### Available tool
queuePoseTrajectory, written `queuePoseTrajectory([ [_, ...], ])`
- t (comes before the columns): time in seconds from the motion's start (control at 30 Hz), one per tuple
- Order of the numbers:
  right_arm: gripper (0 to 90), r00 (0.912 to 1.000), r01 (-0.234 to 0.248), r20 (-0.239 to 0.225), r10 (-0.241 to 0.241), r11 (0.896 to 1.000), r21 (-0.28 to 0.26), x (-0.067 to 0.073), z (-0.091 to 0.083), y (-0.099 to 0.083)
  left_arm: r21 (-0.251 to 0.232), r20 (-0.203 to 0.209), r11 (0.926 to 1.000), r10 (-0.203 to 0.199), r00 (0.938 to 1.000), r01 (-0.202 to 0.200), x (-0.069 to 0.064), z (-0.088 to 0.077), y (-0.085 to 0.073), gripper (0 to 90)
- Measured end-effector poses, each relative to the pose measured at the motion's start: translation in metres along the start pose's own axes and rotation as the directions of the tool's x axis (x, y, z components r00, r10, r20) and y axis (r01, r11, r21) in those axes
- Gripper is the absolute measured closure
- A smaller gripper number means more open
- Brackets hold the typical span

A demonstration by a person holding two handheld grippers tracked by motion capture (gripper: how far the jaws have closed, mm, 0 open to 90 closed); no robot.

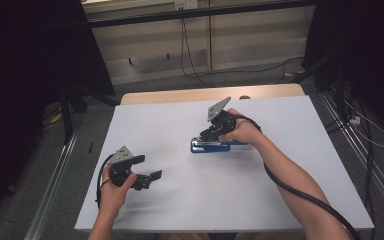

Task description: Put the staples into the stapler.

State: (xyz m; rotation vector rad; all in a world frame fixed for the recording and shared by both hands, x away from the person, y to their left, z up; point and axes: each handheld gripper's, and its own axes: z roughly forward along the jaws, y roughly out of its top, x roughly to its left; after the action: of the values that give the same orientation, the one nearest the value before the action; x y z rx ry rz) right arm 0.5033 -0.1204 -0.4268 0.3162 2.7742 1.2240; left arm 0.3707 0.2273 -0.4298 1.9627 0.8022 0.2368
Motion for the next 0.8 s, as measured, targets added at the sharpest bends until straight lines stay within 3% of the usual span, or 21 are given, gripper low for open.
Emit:
queuePoseTrajectory([
  [0.43,79.6,0.9992,0.039,-0.004,-0.039,0.999,0.018,0.0007,0.0031,0.0021,-0.002,-0.003,1.0000,-0.002,1.0000,0.002,0.0007,-0.0002,-0.0002,4.9],
  [0.8,79.5,0.9991,0.041,-0.011,-0.041,0.999,0.024,0.0003,0.0053,0.0019,-0.003,-0.002,1.0000,-0.003,1.0000,0.003,0.0009,-0.0004,-0.0002,4.9],
])
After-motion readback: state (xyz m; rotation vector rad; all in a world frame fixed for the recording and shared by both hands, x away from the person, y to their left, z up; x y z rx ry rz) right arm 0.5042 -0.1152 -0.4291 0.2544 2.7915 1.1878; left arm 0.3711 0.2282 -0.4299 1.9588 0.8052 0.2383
